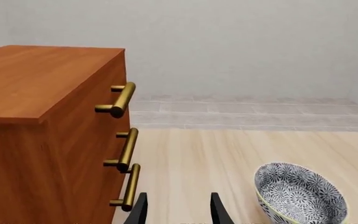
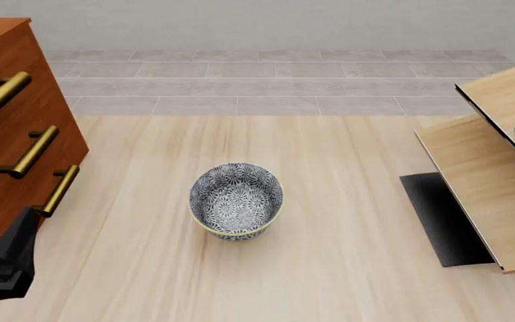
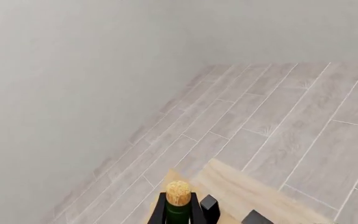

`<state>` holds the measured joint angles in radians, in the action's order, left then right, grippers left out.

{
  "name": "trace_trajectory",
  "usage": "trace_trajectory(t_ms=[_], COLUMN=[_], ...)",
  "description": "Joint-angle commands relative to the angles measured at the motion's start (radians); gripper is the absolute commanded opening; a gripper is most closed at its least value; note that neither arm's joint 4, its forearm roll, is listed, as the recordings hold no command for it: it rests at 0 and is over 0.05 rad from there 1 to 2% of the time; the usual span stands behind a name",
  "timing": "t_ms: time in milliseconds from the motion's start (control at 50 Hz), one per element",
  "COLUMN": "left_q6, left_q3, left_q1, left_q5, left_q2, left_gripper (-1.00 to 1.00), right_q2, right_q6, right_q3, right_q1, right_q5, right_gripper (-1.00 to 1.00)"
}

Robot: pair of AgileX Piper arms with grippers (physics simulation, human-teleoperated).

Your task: Put the wine bottle on the wine rack.

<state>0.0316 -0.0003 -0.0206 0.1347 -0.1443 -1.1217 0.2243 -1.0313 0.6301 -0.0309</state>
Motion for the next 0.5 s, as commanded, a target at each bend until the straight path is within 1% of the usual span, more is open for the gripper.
trace_trajectory(t_ms=[20, 140, 340, 500], left_q6=[0.002, 0.001, 0.001, -0.001], left_q3=[0.000, 0.000, 0.000, 0.000], left_q1=[-0.003, 0.001, -0.002, -0.001], left_q5=[-0.024, -0.028, 0.004, -0.013], left_q2=[0.021, 0.023, -0.011, 0.003], left_gripper=[1.00, 1.00, 1.00, 1.00], right_q2=[-0.076, -0.089, -0.113, -0.139], right_q6=[0.003, -0.001, -0.015, -0.017], right_q3=[0.023, 0.009, 0.003, -0.003], right_q1=[0.018, 0.020, 0.021, 0.026], right_q5=[-0.003, -0.008, -0.003, 0.005], right_gripper=[-1.00, -1.00, -1.00, -1.00])
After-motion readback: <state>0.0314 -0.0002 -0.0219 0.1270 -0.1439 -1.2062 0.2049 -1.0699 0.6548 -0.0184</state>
